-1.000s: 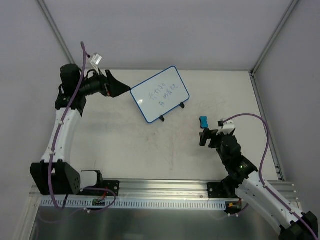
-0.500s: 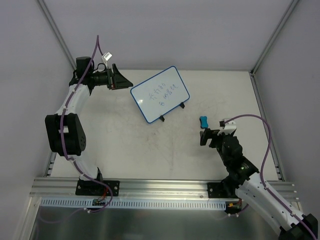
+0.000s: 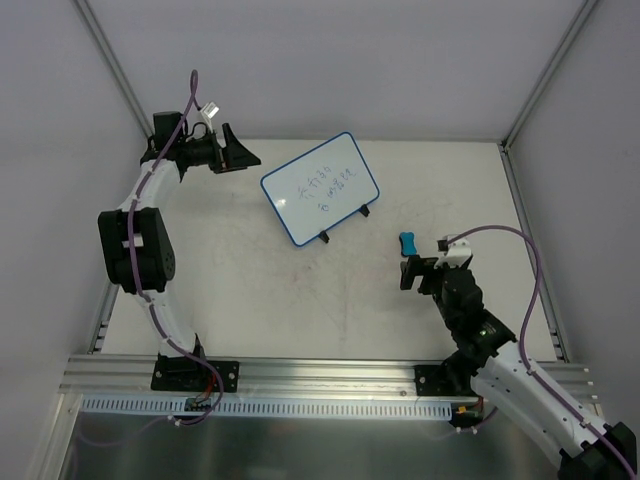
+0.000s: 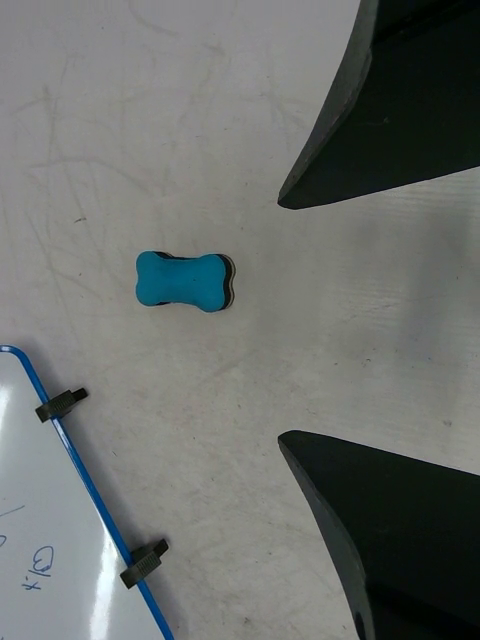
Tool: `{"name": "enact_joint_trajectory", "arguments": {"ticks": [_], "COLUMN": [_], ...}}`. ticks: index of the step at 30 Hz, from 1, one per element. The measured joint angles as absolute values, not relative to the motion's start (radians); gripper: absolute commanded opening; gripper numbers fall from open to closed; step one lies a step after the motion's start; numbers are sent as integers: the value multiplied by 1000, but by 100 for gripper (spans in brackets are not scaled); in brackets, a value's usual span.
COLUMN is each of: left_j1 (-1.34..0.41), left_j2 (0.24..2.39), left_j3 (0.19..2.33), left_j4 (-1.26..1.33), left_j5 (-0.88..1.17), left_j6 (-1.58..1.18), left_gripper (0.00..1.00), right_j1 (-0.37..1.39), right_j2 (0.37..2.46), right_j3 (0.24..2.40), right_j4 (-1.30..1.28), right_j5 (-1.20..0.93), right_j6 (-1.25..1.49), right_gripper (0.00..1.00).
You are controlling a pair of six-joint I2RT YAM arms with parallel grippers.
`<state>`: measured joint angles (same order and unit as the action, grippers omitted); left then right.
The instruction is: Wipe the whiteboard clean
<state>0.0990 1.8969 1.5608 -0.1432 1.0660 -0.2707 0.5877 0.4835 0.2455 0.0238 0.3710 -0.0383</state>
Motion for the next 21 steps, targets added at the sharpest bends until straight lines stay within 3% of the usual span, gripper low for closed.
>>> {"name": "enact_joint_trajectory", "arguments": {"ticks": [8,21], "left_j1": [97,-2], "left_j2": [1977,2012], "left_j3": [1574,1591], "left_j4": [-142,-114], "left_j5": [1063,1119], "left_j6": [-231,-182], "left_gripper": [99,99], "right_j1": [588,586], "right_j2": [611,616], "right_j3": [375,381], "right_j4": [11,0], "right_j5": [409,438], "right_j6": [-29,-26], "right_gripper": [99,99]}}
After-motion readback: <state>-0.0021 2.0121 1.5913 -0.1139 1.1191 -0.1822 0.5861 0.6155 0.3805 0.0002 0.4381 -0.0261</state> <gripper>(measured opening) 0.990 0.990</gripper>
